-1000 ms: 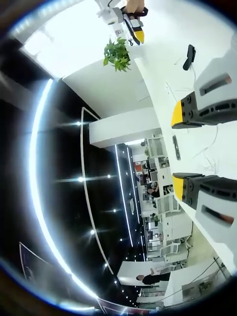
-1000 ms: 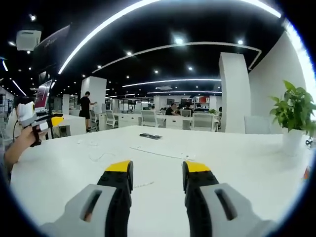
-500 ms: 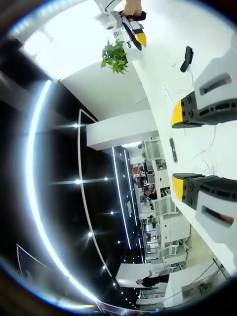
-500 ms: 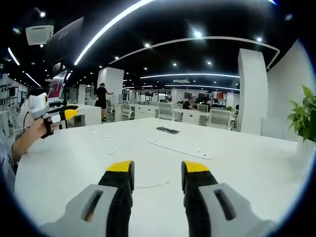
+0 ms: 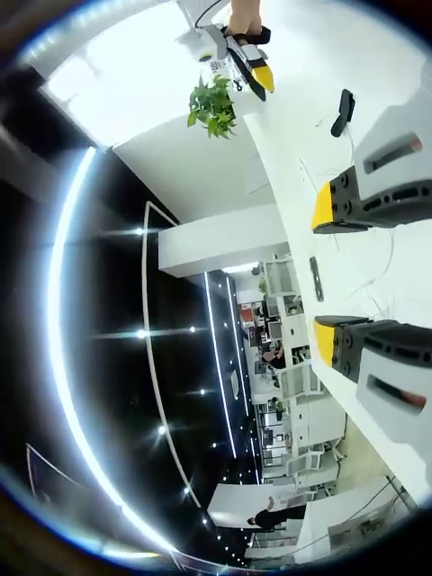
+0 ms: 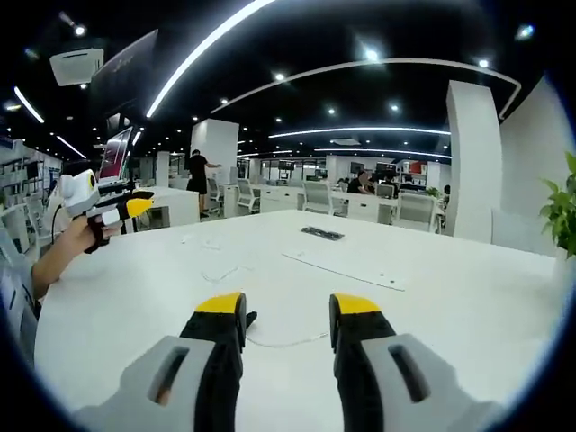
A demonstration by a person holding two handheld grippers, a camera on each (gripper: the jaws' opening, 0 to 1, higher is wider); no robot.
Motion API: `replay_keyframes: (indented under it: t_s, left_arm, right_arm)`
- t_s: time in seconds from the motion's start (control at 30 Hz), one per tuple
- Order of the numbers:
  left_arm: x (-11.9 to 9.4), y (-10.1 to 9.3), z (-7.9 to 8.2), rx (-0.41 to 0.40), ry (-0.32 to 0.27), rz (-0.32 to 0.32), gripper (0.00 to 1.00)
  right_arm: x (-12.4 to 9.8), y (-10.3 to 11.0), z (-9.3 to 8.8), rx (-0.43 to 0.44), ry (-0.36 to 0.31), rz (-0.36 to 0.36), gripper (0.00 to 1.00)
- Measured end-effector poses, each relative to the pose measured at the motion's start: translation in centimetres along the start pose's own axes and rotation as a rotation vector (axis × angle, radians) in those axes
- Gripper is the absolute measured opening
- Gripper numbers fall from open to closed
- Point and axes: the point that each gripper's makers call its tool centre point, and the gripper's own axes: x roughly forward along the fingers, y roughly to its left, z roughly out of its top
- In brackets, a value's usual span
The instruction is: Peel open the Velcro strap on the desktop, arrange the wired earphones neatly onto it, and close the Velcro strap to secure them.
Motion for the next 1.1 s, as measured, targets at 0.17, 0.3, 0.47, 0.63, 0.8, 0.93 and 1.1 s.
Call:
replay_keyframes:
  t_s: [0.17, 0.3, 0.47, 0.63, 0.8, 0.93, 1.1]
  left_arm:
    - [0.0, -0.1, 0.0, 0.001, 0.003, -0.002, 0.4]
    - [0.0, -0.2, 0.1, -0.003, -0.002, -0.009, 0.4]
    - [0.1, -0.5, 0.0, -0.017, 0.004, -0.028, 0.4]
    - [0.2, -1.0, -0.3, -0.016, 0.018, -0.047, 0.41]
    - [0.3, -1.2, -0.4, -0.013, 0.024, -0.059, 0.41]
    - [0.3, -1.3, -0.5, -0.011, 0.028, -0.063, 0.41]
    - [0.3, -1.4, -0.6, -0.008, 0.035, -0.069, 0.41]
  right_arm:
    - [0.3, 0.2, 0.2, -0.002, 0.003, 0.015, 0.39]
    - [0.4, 0.3, 0.3, -0.004, 0.003, 0.021, 0.38]
    - [0.8, 0.5, 0.1, -0.001, 0.009, 0.033, 0.38]
    - [1.3, 0.9, 0.0, 0.001, 0.014, 0.049, 0.38]
    - [1.7, 1.1, 0.0, 0.001, 0.017, 0.064, 0.38]
    - [2.1, 1.2, 0.0, 0.003, 0.024, 0.075, 0.38]
    - [2.5, 1.3, -0.2, 0.004, 0.031, 0.09, 0.38]
